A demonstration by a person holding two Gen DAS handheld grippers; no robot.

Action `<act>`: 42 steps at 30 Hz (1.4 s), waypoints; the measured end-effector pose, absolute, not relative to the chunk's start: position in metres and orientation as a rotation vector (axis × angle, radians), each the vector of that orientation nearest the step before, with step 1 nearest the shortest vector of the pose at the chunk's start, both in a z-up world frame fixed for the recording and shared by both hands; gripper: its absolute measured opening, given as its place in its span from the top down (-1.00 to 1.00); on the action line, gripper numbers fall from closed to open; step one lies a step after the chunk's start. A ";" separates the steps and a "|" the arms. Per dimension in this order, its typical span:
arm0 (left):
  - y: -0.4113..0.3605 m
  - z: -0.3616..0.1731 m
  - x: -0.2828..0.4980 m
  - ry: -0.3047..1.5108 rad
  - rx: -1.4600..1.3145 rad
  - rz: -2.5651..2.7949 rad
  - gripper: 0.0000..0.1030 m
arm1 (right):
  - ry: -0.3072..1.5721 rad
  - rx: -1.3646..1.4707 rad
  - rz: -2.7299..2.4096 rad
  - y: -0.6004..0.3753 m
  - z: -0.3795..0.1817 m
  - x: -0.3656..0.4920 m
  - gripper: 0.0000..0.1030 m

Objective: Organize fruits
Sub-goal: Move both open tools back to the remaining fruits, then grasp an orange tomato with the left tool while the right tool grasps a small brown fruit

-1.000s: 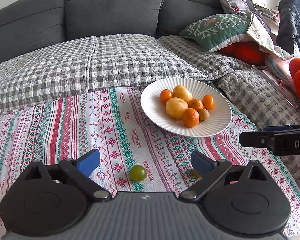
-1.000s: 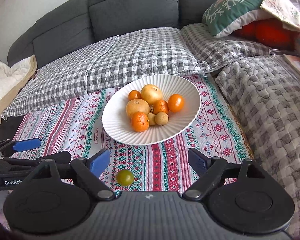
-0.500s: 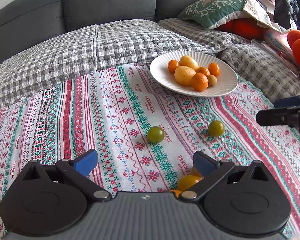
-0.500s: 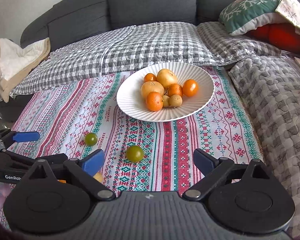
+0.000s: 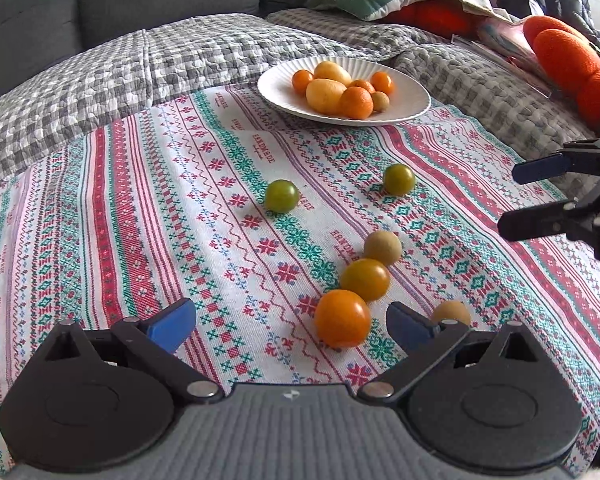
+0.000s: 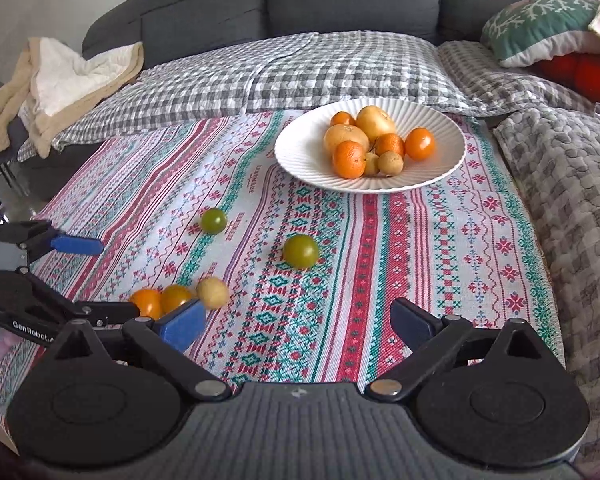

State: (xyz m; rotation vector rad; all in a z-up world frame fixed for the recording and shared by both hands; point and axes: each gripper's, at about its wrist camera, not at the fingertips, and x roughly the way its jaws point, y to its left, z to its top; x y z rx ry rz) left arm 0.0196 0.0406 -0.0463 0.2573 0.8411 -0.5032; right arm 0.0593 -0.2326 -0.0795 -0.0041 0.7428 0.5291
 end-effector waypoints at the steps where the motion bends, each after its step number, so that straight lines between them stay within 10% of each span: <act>1: 0.041 -0.048 0.019 0.847 0.251 -0.518 -0.87 | 0.743 -0.029 0.550 -0.229 -0.081 0.056 -0.91; 19: 0.028 -0.063 0.014 0.847 0.301 -0.587 -0.26 | 0.740 -0.337 0.762 -0.173 -0.118 0.022 -0.74; 42: 0.027 -0.058 0.019 0.887 0.247 -0.601 0.50 | 0.693 -0.343 0.798 -0.162 -0.107 0.023 0.42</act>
